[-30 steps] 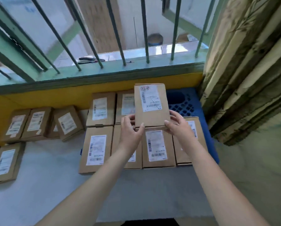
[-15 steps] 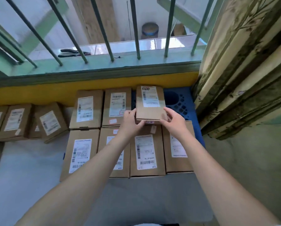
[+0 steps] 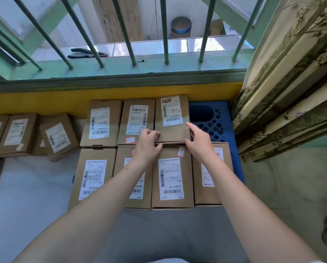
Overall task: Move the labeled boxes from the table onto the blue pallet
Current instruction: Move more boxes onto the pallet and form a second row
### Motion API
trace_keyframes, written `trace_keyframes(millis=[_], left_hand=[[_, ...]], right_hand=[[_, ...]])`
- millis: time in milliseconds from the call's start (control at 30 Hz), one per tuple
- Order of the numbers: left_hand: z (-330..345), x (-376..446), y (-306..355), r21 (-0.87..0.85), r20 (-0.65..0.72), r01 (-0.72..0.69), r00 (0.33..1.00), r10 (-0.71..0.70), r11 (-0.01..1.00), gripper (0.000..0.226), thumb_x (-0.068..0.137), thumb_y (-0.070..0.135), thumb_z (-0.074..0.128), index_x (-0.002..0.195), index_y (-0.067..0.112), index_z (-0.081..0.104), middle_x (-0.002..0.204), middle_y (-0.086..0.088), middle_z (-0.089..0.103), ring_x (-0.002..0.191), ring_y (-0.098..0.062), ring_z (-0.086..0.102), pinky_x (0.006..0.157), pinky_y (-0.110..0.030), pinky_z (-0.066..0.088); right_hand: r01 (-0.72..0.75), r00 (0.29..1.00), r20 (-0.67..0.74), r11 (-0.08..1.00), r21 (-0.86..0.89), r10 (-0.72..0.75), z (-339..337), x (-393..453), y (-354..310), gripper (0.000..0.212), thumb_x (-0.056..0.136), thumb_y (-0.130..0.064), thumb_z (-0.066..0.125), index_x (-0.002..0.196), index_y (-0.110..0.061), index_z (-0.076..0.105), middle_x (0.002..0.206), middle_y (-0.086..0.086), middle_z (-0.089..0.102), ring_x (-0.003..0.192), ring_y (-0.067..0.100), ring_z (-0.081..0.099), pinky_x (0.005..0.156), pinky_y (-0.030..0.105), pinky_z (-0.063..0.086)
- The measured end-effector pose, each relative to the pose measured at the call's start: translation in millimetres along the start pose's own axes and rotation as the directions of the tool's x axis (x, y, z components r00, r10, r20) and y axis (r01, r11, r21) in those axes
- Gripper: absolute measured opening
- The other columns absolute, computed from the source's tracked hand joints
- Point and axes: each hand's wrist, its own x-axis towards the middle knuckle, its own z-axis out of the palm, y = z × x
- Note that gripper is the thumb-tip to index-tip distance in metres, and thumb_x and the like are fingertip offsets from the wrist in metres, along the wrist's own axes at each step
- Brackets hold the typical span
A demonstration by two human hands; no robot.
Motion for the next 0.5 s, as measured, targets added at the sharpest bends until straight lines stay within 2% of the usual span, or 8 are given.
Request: trace_keyframes(millis=[67, 133, 233, 333, 400, 500], left_hand=[[1, -3, -3, 0.013, -0.017, -0.006, 1.000, 0.006, 1.000, 0.030, 0.083, 0.021, 0.070, 0.112, 0.014, 0.066, 0.110, -0.003, 0.045, 0.101, -0.019, 0.050, 0.090, -0.028, 0.045], [1, -4, -5, 0.068, -0.009, -0.027, 1.000, 0.028, 0.997, 0.024, 0.083, 0.025, 0.068, 0.106, 0.017, 0.069, 0.110, -0.003, 0.045, 0.108, -0.020, 0.046, 0.094, -0.031, 0.044], [-3, -2, -6, 0.087, 0.045, -0.027, 0.999, 0.023, 0.996, 0.027, 0.086, 0.029, 0.062, 0.110, 0.018, 0.068, 0.111, -0.002, 0.046, 0.112, -0.021, 0.043, 0.099, -0.035, 0.043], [-11, -4, -6, 0.028, 0.062, -0.019, 0.998, 0.017, 0.999, 0.039, 0.089, 0.032, 0.059, 0.125, 0.016, 0.061, 0.117, -0.002, 0.048, 0.113, -0.019, 0.048, 0.098, -0.032, 0.043], [-19, -11, -7, -0.034, 0.004, 0.011, 1.000, -0.011, 0.999, 0.042, 0.092, 0.032, 0.056, 0.131, 0.017, 0.056, 0.123, -0.001, 0.050, 0.111, -0.017, 0.054, 0.095, -0.026, 0.043], [-40, -26, -12, -0.125, -0.121, 0.066, 0.989, -0.081, 0.990, 0.044, 0.094, 0.032, 0.052, 0.136, 0.017, 0.052, 0.130, -0.001, 0.050, 0.120, -0.014, 0.050, 0.093, -0.020, 0.033]], right_hand=[[0.024, 0.998, 0.055, 0.994, -0.106, -0.018, 2, -1, -1, 0.055, 0.091, -0.004, 0.058, 0.144, -0.017, 0.047, 0.144, 0.002, 0.053, 0.133, 0.021, 0.048, 0.106, 0.028, 0.036], [0.053, 0.996, 0.081, 0.958, -0.281, -0.032, 5, -2, 0, 0.049, 0.090, -0.010, 0.058, 0.137, -0.018, 0.052, 0.136, 0.004, 0.058, 0.127, 0.025, 0.051, 0.105, 0.039, 0.041], [0.030, 0.999, 0.043, 0.908, -0.417, -0.013, 13, -2, 3, 0.047, 0.092, -0.021, 0.055, 0.139, -0.020, 0.049, 0.138, 0.006, 0.056, 0.130, 0.028, 0.046, 0.105, 0.044, 0.038], [0.004, 1.000, -0.026, 0.907, -0.421, -0.017, 25, -2, -4, 0.050, 0.096, -0.029, 0.050, 0.144, -0.016, 0.045, 0.153, 0.011, 0.039, 0.142, 0.030, 0.032, 0.115, 0.044, 0.028], [0.019, 0.995, -0.088, 0.927, -0.376, -0.056, 36, -2, -15, 0.053, 0.097, -0.033, 0.049, 0.146, -0.015, 0.043, 0.156, 0.012, 0.036, 0.145, 0.029, 0.029, 0.117, 0.045, 0.025], [0.058, 0.991, -0.104, 0.965, -0.256, -0.087, 60, -3, -43, 0.057, 0.099, -0.038, 0.045, 0.150, -0.014, 0.038, 0.157, 0.009, 0.034, 0.146, 0.026, 0.026, 0.119, 0.044, 0.023]])
